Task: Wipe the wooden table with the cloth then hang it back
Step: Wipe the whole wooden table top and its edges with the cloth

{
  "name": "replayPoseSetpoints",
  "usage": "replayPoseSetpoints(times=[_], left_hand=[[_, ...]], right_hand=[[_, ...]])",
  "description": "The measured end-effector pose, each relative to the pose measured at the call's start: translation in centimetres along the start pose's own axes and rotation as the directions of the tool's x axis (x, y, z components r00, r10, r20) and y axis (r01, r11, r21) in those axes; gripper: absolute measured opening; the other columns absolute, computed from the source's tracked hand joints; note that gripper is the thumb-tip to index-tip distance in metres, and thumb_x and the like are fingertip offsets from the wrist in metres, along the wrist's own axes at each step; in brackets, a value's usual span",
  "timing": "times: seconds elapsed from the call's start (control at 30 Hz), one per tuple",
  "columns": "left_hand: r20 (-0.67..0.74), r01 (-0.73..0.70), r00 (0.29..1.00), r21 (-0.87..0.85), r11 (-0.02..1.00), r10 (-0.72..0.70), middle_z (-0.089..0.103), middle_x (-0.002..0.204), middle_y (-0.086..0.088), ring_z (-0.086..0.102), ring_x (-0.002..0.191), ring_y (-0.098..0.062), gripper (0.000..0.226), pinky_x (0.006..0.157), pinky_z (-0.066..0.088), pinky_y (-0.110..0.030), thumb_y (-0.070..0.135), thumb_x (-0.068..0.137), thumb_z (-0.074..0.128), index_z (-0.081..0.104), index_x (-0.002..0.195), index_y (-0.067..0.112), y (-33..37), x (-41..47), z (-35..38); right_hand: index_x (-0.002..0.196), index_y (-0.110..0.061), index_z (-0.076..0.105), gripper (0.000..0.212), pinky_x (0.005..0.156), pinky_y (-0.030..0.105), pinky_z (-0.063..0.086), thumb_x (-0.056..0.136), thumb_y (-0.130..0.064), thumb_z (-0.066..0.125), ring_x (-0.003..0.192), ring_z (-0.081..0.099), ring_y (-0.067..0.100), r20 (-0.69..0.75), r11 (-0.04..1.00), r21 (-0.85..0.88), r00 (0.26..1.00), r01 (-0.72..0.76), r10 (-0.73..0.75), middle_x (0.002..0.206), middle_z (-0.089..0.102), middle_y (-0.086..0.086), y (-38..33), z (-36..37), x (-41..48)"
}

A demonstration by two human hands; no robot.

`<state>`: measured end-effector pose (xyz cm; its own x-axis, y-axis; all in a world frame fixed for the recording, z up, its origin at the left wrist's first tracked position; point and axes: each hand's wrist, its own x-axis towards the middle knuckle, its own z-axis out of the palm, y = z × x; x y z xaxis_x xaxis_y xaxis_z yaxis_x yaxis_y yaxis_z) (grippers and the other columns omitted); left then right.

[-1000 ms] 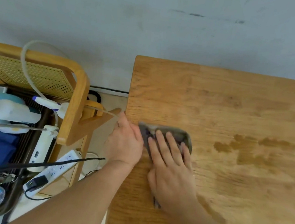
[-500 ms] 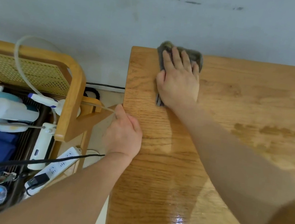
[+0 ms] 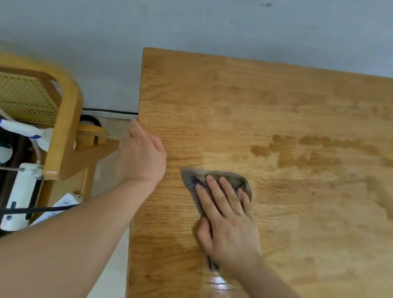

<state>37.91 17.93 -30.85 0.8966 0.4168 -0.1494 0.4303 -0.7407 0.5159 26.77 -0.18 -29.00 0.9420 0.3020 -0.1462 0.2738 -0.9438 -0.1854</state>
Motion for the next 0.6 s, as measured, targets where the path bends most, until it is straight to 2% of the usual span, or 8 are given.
replayPoseSetpoints(times=[0.07, 0.1, 0.17, 0.23, 0.33, 0.43, 0.5, 0.6], left_hand=[[0.016, -0.023, 1.0, 0.028, 0.999, 0.023, 0.052, 0.122, -0.02, 0.051, 0.107, -0.033, 0.044, 0.074, 0.047, -0.042, 0.024, 0.096, 0.029, 0.036, 0.134, 0.002, 0.0, -0.3, -0.2], [0.023, -0.06, 0.998, 0.068, 0.996, 0.059, 0.047, 0.131, -0.02, 0.045, 0.117, -0.034, 0.048, 0.086, 0.045, -0.045, 0.022, 0.095, 0.032, 0.031, 0.139, 0.003, 0.0, -0.5, -0.2], [0.042, -0.155, 0.988, 0.187, 0.97, 0.15, 0.036, 0.142, -0.018, 0.035, 0.128, -0.035, 0.054, 0.1, 0.037, -0.048, 0.021, 0.093, 0.037, 0.025, 0.145, 0.01, -0.1, -1.1, -0.4], [0.066, -0.241, 0.971, 0.275, 0.931, 0.232, 0.029, 0.148, -0.018, 0.03, 0.134, -0.036, 0.056, 0.106, 0.03, -0.051, 0.019, 0.091, 0.041, 0.026, 0.145, 0.014, 0.2, -1.1, -0.6], [0.099, -0.371, 0.927, 0.394, 0.841, 0.363, 0.028, 0.153, -0.014, 0.028, 0.138, -0.033, 0.056, 0.11, 0.023, -0.049, 0.013, 0.089, 0.044, 0.033, 0.144, 0.011, 0.5, -1.5, -0.6], [0.147, -0.365, 0.931, 0.401, 0.84, 0.335, 0.018, 0.159, -0.011, 0.018, 0.144, -0.029, 0.058, 0.116, 0.014, -0.044, 0.015, 0.094, 0.038, 0.022, 0.15, 0.011, 1.3, -2.4, -0.1], [0.175, -0.352, 0.936, 0.392, 0.85, 0.306, 0.007, 0.161, -0.011, 0.006, 0.147, -0.027, 0.061, 0.119, 0.008, -0.044, 0.023, 0.096, 0.031, 0.011, 0.152, 0.011, 2.7, -3.9, 1.0], [0.204, -0.355, 0.933, 0.375, 0.857, 0.297, -0.002, 0.161, -0.01, -0.005, 0.148, -0.023, 0.063, 0.12, 0.002, -0.044, 0.033, 0.096, 0.019, 0.002, 0.153, 0.012, 4.1, -6.6, 2.7]], right_hand=[[0.145, -0.023, 0.044, 0.057, 0.116, 0.049, 0.025, 0.089, -0.035, 0.042, 0.144, 0.031, 0.02, -0.044, 0.997, 0.021, 0.996, -0.08, 0.081, 0.155, 0.037, -0.001, -0.1, -0.2, 4.3], [0.146, -0.023, 0.042, 0.057, 0.117, 0.049, 0.022, 0.091, -0.036, 0.039, 0.145, 0.028, 0.02, -0.058, 0.992, 0.034, 0.99, -0.123, 0.125, 0.156, 0.035, 0.0, -0.1, -0.5, 6.6], [0.149, -0.023, 0.037, 0.059, 0.119, 0.048, 0.017, 0.092, -0.037, 0.033, 0.147, 0.022, 0.02, -0.062, 0.981, 0.058, 0.98, -0.183, 0.187, 0.158, 0.03, -0.001, -0.4, -0.9, 10.1], [0.149, -0.022, 0.036, 0.059, 0.12, 0.047, 0.015, 0.093, -0.036, 0.032, 0.148, 0.02, 0.019, -0.072, 0.979, 0.071, 0.978, -0.192, 0.197, 0.158, 0.029, -0.001, -0.6, -0.7, 11.0], [0.148, -0.019, 0.039, 0.058, 0.119, 0.047, 0.016, 0.093, -0.035, 0.031, 0.146, 0.024, 0.02, -0.08, 0.995, 0.065, 0.993, -0.078, 0.083, 0.156, 0.033, 0.001, -0.1, 0.0, 6.6], [0.148, -0.02, 0.038, 0.058, 0.117, 0.049, 0.023, 0.092, -0.032, 0.037, 0.147, 0.024, 0.019, -0.016, 0.999, 0.041, 0.999, 0.031, -0.03, 0.157, 0.031, 0.0, 2.4, 0.5, -1.7], [0.149, -0.022, 0.036, 0.06, 0.115, 0.05, 0.026, 0.091, -0.032, 0.038, 0.146, 0.025, 0.02, -0.039, 0.998, 0.056, 0.999, -0.033, 0.035, 0.158, 0.03, 0.0, 5.6, -0.1, -4.9], [0.151, -0.02, 0.031, 0.064, 0.117, 0.05, 0.023, 0.089, -0.034, 0.034, 0.146, 0.024, 0.023, -0.065, 0.967, 0.068, 0.966, -0.245, 0.249, 0.158, 0.029, 0.004, 9.9, -0.9, -3.2]])
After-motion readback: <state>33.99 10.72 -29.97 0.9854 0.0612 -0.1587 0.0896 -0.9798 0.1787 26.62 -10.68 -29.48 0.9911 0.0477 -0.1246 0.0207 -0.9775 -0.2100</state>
